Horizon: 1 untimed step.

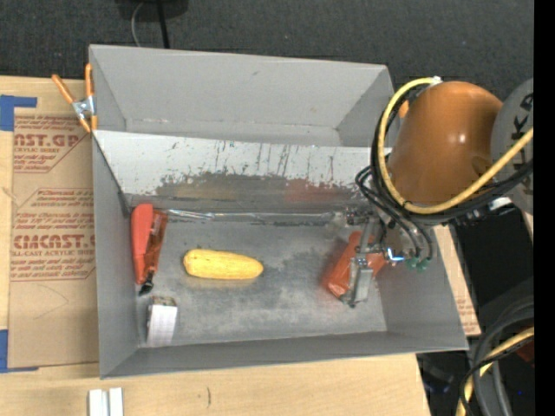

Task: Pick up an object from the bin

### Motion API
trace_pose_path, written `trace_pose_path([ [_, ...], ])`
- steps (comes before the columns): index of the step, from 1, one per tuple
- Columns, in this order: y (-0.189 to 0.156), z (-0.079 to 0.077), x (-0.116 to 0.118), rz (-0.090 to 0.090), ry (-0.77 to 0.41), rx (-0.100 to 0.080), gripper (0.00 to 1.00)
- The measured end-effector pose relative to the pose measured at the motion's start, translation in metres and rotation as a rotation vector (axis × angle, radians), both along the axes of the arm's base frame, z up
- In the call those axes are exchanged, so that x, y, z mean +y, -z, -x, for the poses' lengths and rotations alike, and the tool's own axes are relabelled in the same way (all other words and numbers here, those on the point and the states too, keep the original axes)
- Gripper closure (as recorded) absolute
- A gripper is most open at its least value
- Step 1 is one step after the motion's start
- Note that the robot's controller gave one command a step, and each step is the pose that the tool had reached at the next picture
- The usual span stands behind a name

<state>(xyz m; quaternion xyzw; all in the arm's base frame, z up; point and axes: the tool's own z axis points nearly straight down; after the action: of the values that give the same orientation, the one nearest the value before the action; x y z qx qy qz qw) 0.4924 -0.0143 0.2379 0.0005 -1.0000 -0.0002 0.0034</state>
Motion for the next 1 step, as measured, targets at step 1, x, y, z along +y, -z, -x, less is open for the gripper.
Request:
trace_pose_path([
  [1, -0.0041, -0.0016, -0.0001, 0.0, 0.0, -0.008, 0.0],
])
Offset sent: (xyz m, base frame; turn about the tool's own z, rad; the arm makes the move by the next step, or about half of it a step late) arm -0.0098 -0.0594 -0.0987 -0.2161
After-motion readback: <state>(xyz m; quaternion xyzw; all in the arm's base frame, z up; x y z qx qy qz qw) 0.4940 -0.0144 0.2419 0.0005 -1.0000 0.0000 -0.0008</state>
